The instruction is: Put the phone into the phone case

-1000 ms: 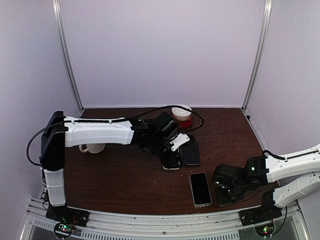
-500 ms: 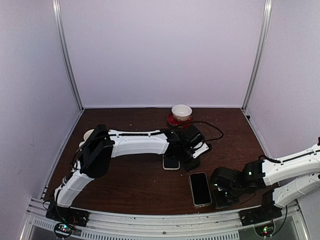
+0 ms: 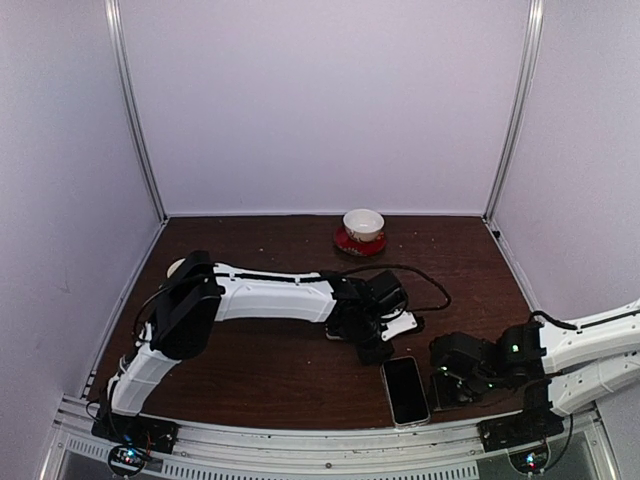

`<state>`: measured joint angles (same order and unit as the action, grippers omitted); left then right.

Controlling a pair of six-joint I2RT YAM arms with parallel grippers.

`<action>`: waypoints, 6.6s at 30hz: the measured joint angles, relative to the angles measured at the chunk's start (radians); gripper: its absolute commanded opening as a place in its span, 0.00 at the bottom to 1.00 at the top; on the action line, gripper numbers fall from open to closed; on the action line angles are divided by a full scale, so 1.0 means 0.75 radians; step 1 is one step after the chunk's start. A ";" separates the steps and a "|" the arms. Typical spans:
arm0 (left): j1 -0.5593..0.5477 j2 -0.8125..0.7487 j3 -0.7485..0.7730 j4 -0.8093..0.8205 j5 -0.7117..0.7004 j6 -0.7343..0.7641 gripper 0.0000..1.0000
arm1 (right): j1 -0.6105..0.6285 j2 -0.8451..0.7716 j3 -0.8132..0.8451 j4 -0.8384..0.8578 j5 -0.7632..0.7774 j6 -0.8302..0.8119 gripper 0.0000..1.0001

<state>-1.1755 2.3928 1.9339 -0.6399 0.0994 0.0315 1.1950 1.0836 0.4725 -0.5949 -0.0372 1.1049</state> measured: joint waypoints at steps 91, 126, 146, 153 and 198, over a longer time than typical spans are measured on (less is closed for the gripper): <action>0.055 -1.235 -1.571 1.187 -0.156 -0.994 0.80 | 0.189 0.452 0.513 0.384 0.373 -0.554 0.42; 0.047 -1.050 -1.548 1.392 0.279 -0.387 0.04 | 0.131 0.136 0.299 0.492 0.085 -1.043 0.99; 0.038 -1.113 -1.589 1.315 0.493 0.144 0.12 | -0.197 -0.078 0.262 0.551 -0.674 -1.725 0.80; 0.037 -1.113 -1.558 1.249 0.499 0.197 0.11 | -0.198 0.112 0.263 0.561 -0.687 -1.822 0.52; 0.050 -1.106 -1.656 1.346 0.459 0.038 0.00 | -0.203 0.093 -0.025 1.022 -0.610 -1.615 0.43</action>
<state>-1.1381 1.5635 0.6918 0.3698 0.4435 0.0597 1.0428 1.1530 0.4534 0.1719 -0.4950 -0.1066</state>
